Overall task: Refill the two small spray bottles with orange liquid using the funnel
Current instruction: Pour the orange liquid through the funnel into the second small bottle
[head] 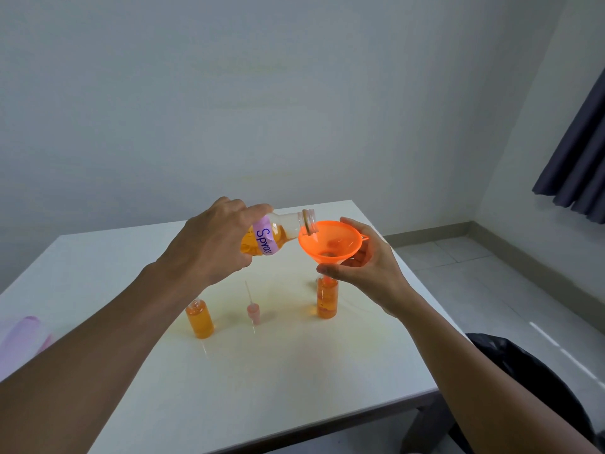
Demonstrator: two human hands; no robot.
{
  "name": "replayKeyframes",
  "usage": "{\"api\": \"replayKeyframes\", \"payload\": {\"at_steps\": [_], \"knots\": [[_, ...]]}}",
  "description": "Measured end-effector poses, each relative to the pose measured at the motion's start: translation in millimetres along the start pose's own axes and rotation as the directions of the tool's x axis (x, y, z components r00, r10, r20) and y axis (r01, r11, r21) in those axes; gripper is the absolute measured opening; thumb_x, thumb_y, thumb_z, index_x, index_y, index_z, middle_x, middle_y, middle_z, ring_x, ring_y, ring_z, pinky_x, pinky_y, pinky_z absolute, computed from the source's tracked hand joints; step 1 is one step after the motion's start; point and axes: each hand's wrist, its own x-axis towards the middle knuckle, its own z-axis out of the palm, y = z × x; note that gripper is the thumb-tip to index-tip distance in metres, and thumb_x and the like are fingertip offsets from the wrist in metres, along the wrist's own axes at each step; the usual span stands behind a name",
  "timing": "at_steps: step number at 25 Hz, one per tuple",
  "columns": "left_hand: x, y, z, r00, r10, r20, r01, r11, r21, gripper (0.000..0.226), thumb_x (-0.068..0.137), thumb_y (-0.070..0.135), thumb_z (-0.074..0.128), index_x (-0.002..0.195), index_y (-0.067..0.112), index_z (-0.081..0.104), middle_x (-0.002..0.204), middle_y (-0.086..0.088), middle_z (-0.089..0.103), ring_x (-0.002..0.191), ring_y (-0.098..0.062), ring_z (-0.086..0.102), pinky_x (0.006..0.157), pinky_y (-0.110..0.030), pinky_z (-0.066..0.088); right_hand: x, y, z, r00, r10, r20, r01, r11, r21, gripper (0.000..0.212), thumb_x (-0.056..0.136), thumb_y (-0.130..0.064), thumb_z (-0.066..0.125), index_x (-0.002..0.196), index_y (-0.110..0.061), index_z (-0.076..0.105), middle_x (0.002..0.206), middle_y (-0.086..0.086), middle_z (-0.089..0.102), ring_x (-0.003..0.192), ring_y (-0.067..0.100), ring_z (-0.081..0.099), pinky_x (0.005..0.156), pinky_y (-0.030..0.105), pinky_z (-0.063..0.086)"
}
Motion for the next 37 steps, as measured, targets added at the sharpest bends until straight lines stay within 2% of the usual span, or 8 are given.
{"api": "replayKeyframes", "payload": {"at_steps": [3, 9, 23, 27, 29, 31, 33, 37], "knots": [[-1.3, -0.3, -2.8, 1.000, -0.016, -0.012, 0.015, 0.999, -0.030, 0.071, 0.075, 0.016, 0.074, 0.138, 0.033, 0.046, 0.105, 0.002, 0.057, 0.105, -0.020, 0.048, 0.067, -0.034, 0.048, -0.1, -0.7, 0.9, 1.000, 0.004, -0.002, -0.004, 1.000, -0.016, 0.099, 0.061, -0.026, 0.098, 0.145, -0.031, 0.046, 0.123, -0.014, 0.063, 0.104, 0.004, 0.069, 0.087, 0.034, 0.062], [-5.3, 1.6, -6.6, 0.999, -0.035, -0.027, 0.033, 0.997, -0.074, 0.073, 0.075, 0.021, 0.076, 0.139, 0.034, 0.044, 0.109, 0.004, 0.057, 0.106, -0.018, 0.048, 0.071, -0.033, 0.049, 0.4, -4.5, 1.4, 1.000, -0.005, -0.023, 0.005, 1.000, -0.028, 0.099, 0.060, -0.028, 0.098, 0.144, -0.033, 0.046, 0.126, -0.010, 0.063, 0.105, 0.010, 0.070, 0.090, 0.039, 0.062], [-34.3, -13.5, -22.9, 0.992, -0.116, -0.056, 0.105, 0.980, -0.168, 0.076, 0.072, 0.023, 0.079, 0.138, 0.037, 0.045, 0.110, 0.005, 0.059, 0.106, -0.020, 0.051, 0.076, -0.040, 0.054, -4.8, -12.6, 1.9, 0.993, 0.079, -0.083, -0.079, 0.997, 0.000, 0.118, 0.042, -0.058, 0.097, 0.144, -0.035, 0.045, 0.133, -0.006, 0.061, 0.118, 0.017, 0.065, 0.097, 0.046, 0.058], [-48.1, -29.3, -22.3, 0.980, -0.190, -0.063, 0.170, 0.955, -0.245, 0.080, 0.070, 0.025, 0.082, 0.139, 0.038, 0.045, 0.113, 0.006, 0.060, 0.106, -0.019, 0.053, 0.078, -0.040, 0.055, -0.4, -30.9, 3.7, 0.988, 0.081, -0.134, -0.081, 0.997, 0.008, 0.115, 0.043, -0.049, 0.099, 0.144, -0.029, 0.047, 0.125, -0.001, 0.067, 0.109, 0.015, 0.070, 0.096, 0.044, 0.059], [-54.6, -40.2, -20.4, 0.968, -0.240, -0.068, 0.211, 0.932, -0.294, 0.080, 0.068, 0.027, 0.084, 0.138, 0.039, 0.047, 0.114, 0.006, 0.061, 0.107, -0.020, 0.055, 0.080, -0.041, 0.055, 9.4, -50.2, 5.3, 0.980, 0.033, -0.198, -0.033, 0.999, 0.003, 0.105, 0.053, -0.033, 0.099, 0.144, -0.026, 0.046, 0.123, 0.002, 0.068, 0.103, 0.014, 0.071, 0.089, 0.036, 0.060], [-63.0, -55.3, -16.6, 0.951, -0.298, -0.079, 0.255, 0.903, -0.345, 0.078, 0.068, 0.029, 0.086, 0.136, 0.039, 0.049, 0.116, 0.006, 0.061, 0.105, -0.020, 0.057, 0.079, -0.038, 0.055, 19.8, -73.9, 21.3, 0.977, -0.021, -0.211, 0.022, 1.000, 0.005, 0.099, 0.059, -0.027, 0.098, 0.143, -0.027, 0.045, 0.125, 0.001, 0.067, 0.100, 0.010, 0.071, 0.079, 0.024, 0.058], [-72.8, -74.5, -12.2, 0.925, -0.369, -0.093, 0.301, 0.859, -0.414, 0.079, 0.066, 0.033, 0.087, 0.136, 0.036, 0.050, 0.117, 0.004, 0.062, 0.105, -0.019, 0.058, 0.081, -0.037, 0.055, 28.1, -92.8, 51.0, 0.982, -0.065, -0.178, 0.066, 0.998, 0.000, 0.098, 0.060, -0.030, 0.097, 0.143, -0.029, 0.044, 0.125, -0.003, 0.065, 0.100, 0.004, 0.069, 0.076, 0.019, 0.055], [-88.3, -121.4, -1.0, 0.833, -0.539, -0.128, 0.408, 0.753, -0.517, 0.085, 0.064, 0.035, 0.089, 0.139, 0.032, 0.049, 0.119, 0.001, 0.064, 0.108, -0.021, 0.059, 0.085, -0.037, 0.054, 44.5, -106.0, 128.0, 0.996, -0.065, -0.069, 0.066, 0.998, 0.003, 0.100, 0.063, -0.033, 0.096, 0.146, -0.027, 0.042, 0.125, -0.007, 0.059, 0.101, 0.001, 0.066, 0.080, 0.024, 0.055]]}}
